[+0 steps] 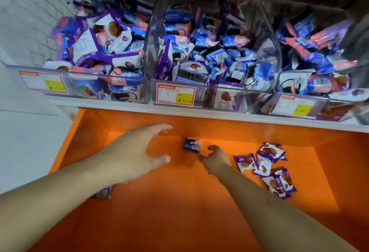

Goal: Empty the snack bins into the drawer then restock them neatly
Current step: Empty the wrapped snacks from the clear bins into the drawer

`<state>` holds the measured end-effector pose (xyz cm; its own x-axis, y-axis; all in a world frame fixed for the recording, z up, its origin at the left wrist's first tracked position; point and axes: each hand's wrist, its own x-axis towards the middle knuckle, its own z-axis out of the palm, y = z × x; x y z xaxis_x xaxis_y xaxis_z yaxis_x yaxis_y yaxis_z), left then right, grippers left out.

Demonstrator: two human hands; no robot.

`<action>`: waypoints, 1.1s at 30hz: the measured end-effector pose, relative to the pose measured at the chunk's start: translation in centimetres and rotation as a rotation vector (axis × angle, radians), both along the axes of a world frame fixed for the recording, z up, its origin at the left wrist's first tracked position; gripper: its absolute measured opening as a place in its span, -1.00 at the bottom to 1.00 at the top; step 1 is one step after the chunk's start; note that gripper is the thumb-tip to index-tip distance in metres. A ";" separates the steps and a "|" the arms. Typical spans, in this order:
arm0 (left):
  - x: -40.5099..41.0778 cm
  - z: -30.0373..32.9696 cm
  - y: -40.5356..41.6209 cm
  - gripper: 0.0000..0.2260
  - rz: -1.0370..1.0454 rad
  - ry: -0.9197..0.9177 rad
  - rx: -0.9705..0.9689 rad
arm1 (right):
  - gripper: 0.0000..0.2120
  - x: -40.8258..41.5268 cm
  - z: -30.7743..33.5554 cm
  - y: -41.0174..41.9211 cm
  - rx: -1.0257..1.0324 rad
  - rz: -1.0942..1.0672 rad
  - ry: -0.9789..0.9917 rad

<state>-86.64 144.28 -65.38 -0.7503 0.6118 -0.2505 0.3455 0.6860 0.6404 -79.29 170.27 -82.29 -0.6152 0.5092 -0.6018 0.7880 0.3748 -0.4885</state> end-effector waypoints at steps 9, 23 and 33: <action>0.9 9.1 1.1 -0.59 0.002 0.254 0.402 | -0.88 -0.1 21.9 -2.7 -0.256 0.598 0.415; -6.4 8.6 -0.9 -0.20 -0.002 0.476 0.203 | 0.23 -17.3 31.3 -1.3 0.377 0.704 0.431; -5.7 9.9 -1.1 -0.25 -0.036 0.439 0.219 | 0.10 -23.0 28.7 0.2 0.571 0.677 0.356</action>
